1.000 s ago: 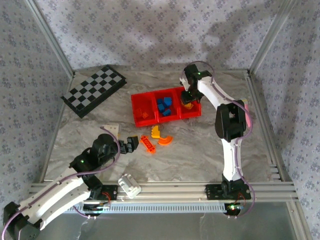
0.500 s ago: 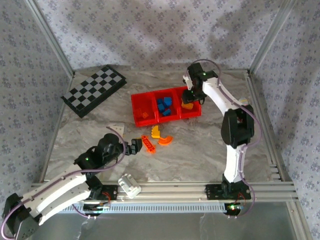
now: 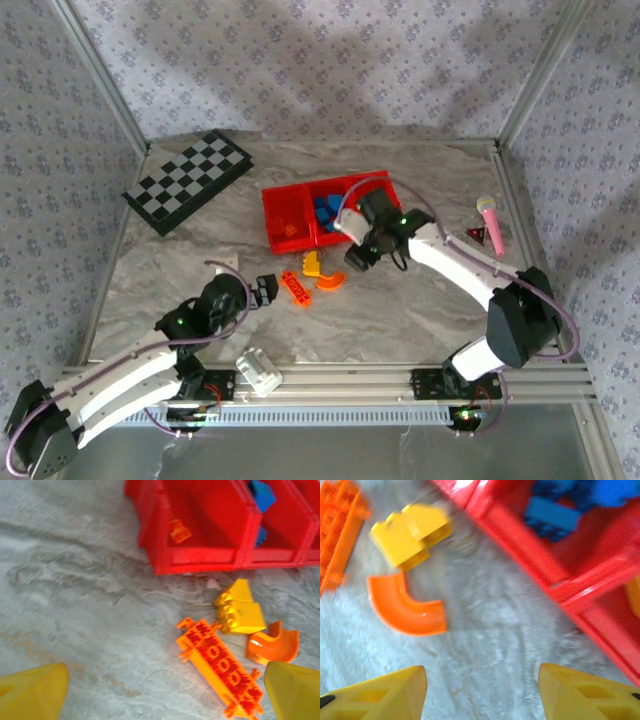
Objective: Sort the legos into containers by color
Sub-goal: Pick up the lego from the center of the table.
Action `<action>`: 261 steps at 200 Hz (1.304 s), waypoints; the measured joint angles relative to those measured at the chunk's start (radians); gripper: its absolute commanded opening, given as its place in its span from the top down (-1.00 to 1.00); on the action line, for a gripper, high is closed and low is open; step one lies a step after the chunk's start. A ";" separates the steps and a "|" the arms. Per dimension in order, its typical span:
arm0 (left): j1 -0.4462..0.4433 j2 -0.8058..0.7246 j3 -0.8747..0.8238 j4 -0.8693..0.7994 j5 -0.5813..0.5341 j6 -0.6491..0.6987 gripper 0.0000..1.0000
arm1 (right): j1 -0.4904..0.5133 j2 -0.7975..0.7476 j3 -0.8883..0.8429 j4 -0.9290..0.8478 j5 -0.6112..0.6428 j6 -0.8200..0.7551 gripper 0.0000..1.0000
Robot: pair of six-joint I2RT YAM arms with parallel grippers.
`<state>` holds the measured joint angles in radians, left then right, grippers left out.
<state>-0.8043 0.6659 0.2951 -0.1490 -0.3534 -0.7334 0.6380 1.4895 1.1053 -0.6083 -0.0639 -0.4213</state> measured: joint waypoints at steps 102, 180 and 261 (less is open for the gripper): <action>0.000 -0.341 -0.058 -0.195 -0.053 -0.102 -0.99 | 0.227 0.030 -0.146 0.146 0.038 -0.324 -0.39; 0.000 -0.444 -0.073 -0.305 -0.066 -0.113 -1.00 | 0.257 0.201 -0.076 0.183 0.065 -0.426 -0.37; 0.002 -0.476 -0.074 -0.323 -0.066 -0.113 -0.99 | 0.249 0.275 -0.040 0.192 0.093 -0.461 -0.33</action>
<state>-0.8024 0.1894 0.2211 -0.4717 -0.4198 -0.8459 0.8871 1.7645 1.0649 -0.4168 0.0288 -0.8825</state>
